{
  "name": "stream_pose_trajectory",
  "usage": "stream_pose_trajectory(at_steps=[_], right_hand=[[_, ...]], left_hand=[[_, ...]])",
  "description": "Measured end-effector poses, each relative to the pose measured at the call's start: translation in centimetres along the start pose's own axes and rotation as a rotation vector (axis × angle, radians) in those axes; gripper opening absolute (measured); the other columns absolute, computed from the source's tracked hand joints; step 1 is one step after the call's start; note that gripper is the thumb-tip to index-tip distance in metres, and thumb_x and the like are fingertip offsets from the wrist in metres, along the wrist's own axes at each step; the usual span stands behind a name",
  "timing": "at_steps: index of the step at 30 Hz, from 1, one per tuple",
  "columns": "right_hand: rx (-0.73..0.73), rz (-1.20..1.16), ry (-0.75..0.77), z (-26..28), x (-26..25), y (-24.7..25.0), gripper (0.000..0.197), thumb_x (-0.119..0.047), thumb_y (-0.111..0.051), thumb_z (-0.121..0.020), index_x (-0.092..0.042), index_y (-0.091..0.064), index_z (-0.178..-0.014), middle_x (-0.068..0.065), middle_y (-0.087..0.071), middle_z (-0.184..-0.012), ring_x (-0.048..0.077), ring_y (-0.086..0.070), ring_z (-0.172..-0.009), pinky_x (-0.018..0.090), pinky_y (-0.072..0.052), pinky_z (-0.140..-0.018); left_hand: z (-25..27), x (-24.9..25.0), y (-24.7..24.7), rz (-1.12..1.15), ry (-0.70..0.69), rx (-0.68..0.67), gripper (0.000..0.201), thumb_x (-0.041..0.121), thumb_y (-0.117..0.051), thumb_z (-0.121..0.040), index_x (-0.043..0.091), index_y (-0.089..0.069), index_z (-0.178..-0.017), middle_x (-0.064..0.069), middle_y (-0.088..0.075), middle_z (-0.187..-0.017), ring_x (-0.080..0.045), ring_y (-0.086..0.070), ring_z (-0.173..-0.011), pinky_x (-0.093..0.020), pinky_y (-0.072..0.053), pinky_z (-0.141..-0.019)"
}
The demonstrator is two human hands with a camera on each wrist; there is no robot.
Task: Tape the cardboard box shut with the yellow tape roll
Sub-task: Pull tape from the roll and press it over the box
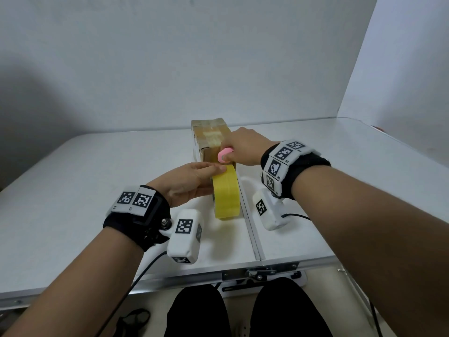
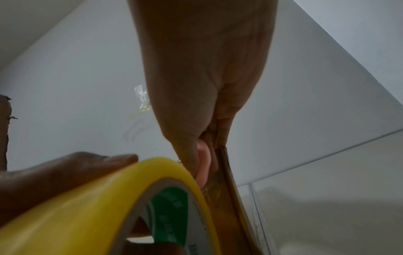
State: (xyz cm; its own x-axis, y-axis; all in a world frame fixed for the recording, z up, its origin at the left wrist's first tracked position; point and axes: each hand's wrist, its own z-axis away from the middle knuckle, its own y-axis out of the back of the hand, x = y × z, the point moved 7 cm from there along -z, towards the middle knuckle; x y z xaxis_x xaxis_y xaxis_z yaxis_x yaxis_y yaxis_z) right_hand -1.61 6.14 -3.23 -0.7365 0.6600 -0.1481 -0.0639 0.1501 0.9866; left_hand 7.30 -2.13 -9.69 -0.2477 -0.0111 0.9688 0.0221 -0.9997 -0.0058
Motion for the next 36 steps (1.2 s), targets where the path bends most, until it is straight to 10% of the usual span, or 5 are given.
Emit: stream_pose_trajectory(at_steps=[17,28,36], right_hand=[[-0.049,0.006,-0.036,-0.8,-0.7,0.3,0.033,-0.024,-0.061,-0.084,-0.006,-0.071,-0.110,0.017,-0.069,-0.115,0.032,-0.064,-0.108,0.033,-0.048,-0.075],[-0.151,0.002,-0.001,-1.1,-1.2,0.9,0.035,-0.031,-0.063,-0.085,-0.017,-0.070,-0.116,0.006,-0.069,-0.115,0.023,-0.064,-0.104,0.032,-0.050,-0.082],[-0.158,0.042,0.024,-1.2,-1.8,0.1,0.028,-0.023,-0.061,-0.087,-0.012,-0.072,-0.110,0.008,-0.072,-0.110,0.018,-0.059,-0.088,0.018,-0.036,-0.056]], left_hand=[[0.3,0.6,0.9,-0.002,0.048,-0.002,0.021,0.015,-0.062,-0.091,0.010,-0.068,-0.111,0.005,-0.077,-0.083,-0.002,-0.071,-0.063,-0.012,-0.053,-0.056],[0.0,0.2,1.1,0.000,0.093,0.014,0.034,0.022,-0.068,-0.087,0.010,-0.069,-0.118,-0.001,-0.070,-0.103,-0.003,-0.069,-0.066,-0.012,-0.053,-0.057],[-0.1,0.0,1.0,0.049,0.102,0.016,0.036,0.021,-0.068,-0.086,0.009,-0.068,-0.119,0.000,-0.071,-0.099,-0.002,-0.069,-0.062,-0.012,-0.053,-0.055]])
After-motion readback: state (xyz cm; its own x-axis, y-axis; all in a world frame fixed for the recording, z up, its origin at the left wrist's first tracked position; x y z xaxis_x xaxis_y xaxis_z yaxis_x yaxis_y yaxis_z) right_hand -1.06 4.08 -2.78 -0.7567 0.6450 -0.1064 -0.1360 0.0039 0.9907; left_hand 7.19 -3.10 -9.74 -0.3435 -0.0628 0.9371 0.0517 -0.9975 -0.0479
